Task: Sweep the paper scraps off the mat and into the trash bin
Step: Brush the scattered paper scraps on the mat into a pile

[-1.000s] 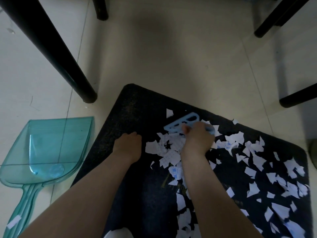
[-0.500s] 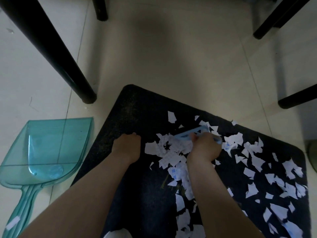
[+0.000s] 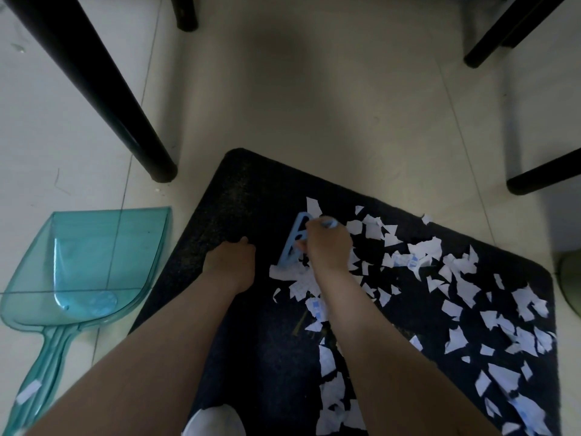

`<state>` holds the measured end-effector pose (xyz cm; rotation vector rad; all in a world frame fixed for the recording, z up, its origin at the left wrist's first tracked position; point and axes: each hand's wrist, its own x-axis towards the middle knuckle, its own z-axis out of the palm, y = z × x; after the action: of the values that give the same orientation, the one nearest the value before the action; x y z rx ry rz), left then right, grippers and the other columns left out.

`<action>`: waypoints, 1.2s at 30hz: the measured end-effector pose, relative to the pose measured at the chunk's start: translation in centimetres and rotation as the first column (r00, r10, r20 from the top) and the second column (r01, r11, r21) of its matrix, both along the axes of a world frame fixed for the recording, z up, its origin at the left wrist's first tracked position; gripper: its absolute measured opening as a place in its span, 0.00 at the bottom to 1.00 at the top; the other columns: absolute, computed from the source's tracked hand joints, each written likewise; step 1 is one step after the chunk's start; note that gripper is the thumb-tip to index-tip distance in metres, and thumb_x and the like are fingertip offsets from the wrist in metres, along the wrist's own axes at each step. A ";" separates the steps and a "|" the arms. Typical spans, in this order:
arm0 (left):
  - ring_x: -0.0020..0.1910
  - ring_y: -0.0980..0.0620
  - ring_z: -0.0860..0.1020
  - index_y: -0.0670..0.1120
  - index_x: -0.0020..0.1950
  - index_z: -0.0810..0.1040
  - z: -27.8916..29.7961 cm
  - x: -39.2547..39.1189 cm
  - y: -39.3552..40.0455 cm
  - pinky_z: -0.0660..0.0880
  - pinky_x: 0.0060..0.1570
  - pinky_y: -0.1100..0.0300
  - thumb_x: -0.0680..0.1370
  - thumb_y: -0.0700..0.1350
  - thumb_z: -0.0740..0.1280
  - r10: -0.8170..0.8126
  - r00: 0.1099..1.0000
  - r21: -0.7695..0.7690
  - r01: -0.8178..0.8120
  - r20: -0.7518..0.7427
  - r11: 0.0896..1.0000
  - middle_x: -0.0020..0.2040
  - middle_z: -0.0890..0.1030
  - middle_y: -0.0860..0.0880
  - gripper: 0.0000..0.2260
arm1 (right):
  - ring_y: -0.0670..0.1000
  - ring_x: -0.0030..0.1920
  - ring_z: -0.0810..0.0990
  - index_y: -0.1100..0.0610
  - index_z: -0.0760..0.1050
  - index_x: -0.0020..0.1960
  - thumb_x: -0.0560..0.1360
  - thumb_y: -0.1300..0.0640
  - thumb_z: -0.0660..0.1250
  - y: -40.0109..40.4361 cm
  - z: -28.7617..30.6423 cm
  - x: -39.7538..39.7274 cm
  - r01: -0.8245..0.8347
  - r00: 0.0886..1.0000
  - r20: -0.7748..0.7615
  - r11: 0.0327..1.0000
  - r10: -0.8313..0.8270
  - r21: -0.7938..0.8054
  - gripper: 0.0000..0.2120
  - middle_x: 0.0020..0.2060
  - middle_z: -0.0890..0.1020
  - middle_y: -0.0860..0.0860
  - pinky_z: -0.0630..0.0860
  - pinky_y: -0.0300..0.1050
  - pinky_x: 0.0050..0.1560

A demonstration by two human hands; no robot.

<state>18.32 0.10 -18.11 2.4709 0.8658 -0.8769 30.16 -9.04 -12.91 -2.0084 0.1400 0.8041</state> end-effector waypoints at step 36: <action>0.65 0.44 0.72 0.40 0.71 0.69 0.7 -2.8 -3.4 0.71 0.65 0.51 0.80 0.39 0.57 -0.025 0.999 -0.016 0.024 -0.048 1.000 0.71 0.67 0.44 0.19 | 0.47 0.30 0.75 0.58 0.72 0.43 0.76 0.61 0.63 -6.7 1.0 -3.7 -0.207 0.931 0.268 0.962 0.249 -0.176 0.04 0.32 0.76 0.50 0.68 0.35 0.28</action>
<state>15.51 -3.32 -17.38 2.4616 0.8428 -0.9511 26.43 -15.78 -11.88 -2.2857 -0.2145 0.6475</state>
